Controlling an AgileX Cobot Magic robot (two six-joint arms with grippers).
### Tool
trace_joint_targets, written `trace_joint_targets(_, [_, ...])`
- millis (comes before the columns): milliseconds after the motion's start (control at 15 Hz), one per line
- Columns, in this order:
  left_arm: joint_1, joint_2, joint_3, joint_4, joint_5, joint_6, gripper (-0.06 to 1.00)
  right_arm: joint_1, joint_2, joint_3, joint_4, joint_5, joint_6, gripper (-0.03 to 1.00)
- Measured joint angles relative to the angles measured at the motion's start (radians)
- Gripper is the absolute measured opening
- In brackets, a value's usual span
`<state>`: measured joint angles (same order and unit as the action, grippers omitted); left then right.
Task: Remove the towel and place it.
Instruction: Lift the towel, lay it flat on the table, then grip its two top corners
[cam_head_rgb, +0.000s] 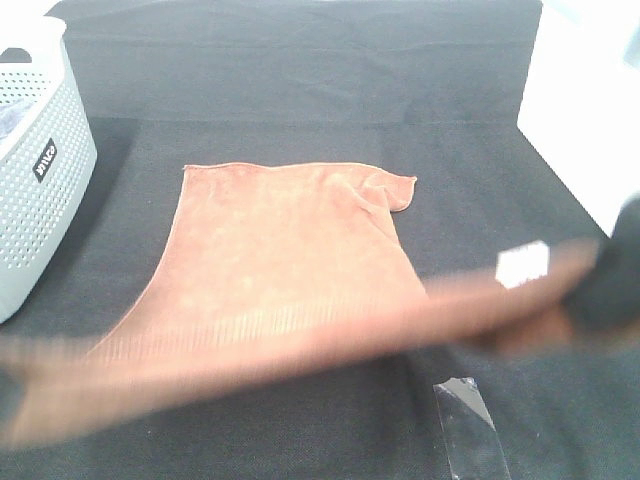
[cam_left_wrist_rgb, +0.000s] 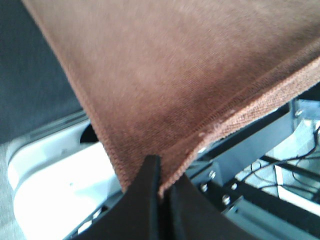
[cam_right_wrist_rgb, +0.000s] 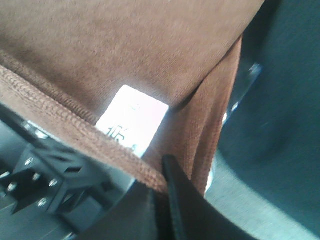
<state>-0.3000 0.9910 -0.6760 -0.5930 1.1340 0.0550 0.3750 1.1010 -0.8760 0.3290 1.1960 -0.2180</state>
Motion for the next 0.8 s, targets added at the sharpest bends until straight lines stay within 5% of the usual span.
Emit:
trace_joint_targets(267, [0.002, 0.003, 0.019, 0.009, 0.007, -0.055, 0.00, 0.000, 0.028, 0.050, 0.035, -0.048, 0.022, 0.00])
trace_joint_targets(600, [-0.014, 0.083, 0.019, 0.028, 0.007, -0.007, 0.00, -0.001, 0.084, 0.053, 0.044, -0.057, 0.022, 0.00])
trace_joint_targets(800, [-0.126, 0.140, 0.019, 0.063, -0.003, -0.031, 0.00, -0.001, 0.084, 0.055, 0.024, -0.073, 0.022, 0.00])
